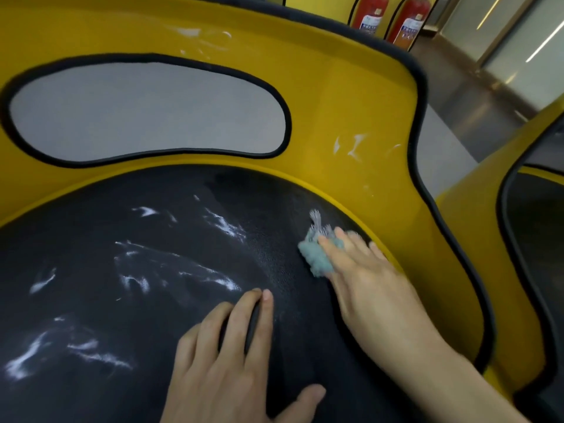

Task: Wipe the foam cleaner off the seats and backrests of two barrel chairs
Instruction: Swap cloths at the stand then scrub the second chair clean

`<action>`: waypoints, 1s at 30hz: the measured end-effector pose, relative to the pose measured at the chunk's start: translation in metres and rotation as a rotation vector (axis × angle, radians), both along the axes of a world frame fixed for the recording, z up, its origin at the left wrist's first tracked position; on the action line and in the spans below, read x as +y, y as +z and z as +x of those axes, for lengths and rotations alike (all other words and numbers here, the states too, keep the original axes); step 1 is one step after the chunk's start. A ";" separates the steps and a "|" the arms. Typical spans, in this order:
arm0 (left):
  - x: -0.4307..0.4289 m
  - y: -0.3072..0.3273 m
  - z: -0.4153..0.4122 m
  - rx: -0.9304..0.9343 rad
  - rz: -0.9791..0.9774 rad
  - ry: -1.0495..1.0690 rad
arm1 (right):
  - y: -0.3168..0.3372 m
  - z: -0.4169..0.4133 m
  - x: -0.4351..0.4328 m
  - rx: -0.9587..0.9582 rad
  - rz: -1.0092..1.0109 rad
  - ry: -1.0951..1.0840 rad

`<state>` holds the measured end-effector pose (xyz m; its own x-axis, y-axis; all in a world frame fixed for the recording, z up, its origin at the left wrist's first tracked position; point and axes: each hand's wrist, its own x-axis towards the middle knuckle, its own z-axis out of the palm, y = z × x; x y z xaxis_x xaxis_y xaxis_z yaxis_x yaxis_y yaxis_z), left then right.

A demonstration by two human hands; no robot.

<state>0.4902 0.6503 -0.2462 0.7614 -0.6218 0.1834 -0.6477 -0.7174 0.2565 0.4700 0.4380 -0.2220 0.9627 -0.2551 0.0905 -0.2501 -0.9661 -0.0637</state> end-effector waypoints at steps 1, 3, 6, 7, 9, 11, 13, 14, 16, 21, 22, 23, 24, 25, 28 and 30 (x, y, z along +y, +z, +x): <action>0.000 -0.001 0.000 0.008 0.002 -0.001 | 0.005 0.022 -0.002 0.004 0.020 0.002; 0.000 -0.003 -0.001 -0.008 -0.003 0.010 | 0.010 0.066 -0.007 0.001 0.086 -0.011; -0.001 -0.003 0.000 -0.054 -0.010 0.018 | 0.007 0.094 -0.013 -0.013 0.117 -0.034; -0.002 -0.004 -0.001 -0.061 -0.002 0.013 | 0.007 0.086 -0.012 0.015 0.109 -0.047; -0.001 -0.003 -0.002 -0.062 0.003 0.011 | 0.009 0.048 -0.005 0.032 0.073 -0.045; -0.001 -0.001 -0.002 -0.044 0.006 0.015 | 0.009 0.003 0.004 -0.001 0.046 -0.029; -0.001 0.001 -0.002 -0.020 0.012 0.007 | 0.002 -0.028 0.010 -0.006 0.042 -0.023; 0.000 0.002 -0.002 -0.017 0.007 0.004 | -0.001 -0.034 0.010 -0.008 0.031 -0.020; 0.000 0.003 -0.002 -0.016 0.009 0.005 | -0.003 -0.024 0.005 -0.042 0.017 -0.025; -0.001 0.002 -0.002 -0.009 0.013 -0.008 | 0.011 0.078 0.008 -0.036 0.073 -0.048; -0.001 0.002 -0.003 -0.010 0.012 -0.005 | 0.009 0.095 0.013 -0.033 0.073 -0.038; -0.001 0.002 -0.003 -0.011 0.012 -0.002 | 0.007 0.106 0.017 -0.029 0.063 -0.021; -0.001 0.002 -0.003 -0.017 0.012 -0.001 | 0.006 0.110 0.019 -0.028 0.059 -0.008; -0.001 0.002 -0.003 -0.024 0.014 0.002 | 0.005 0.108 0.018 -0.026 0.061 0.000; -0.001 0.002 -0.004 -0.038 0.018 0.003 | 0.009 0.076 0.002 -0.038 0.050 -0.050; -0.001 0.000 -0.004 -0.039 0.021 0.003 | 0.012 0.045 -0.012 -0.022 0.068 -0.160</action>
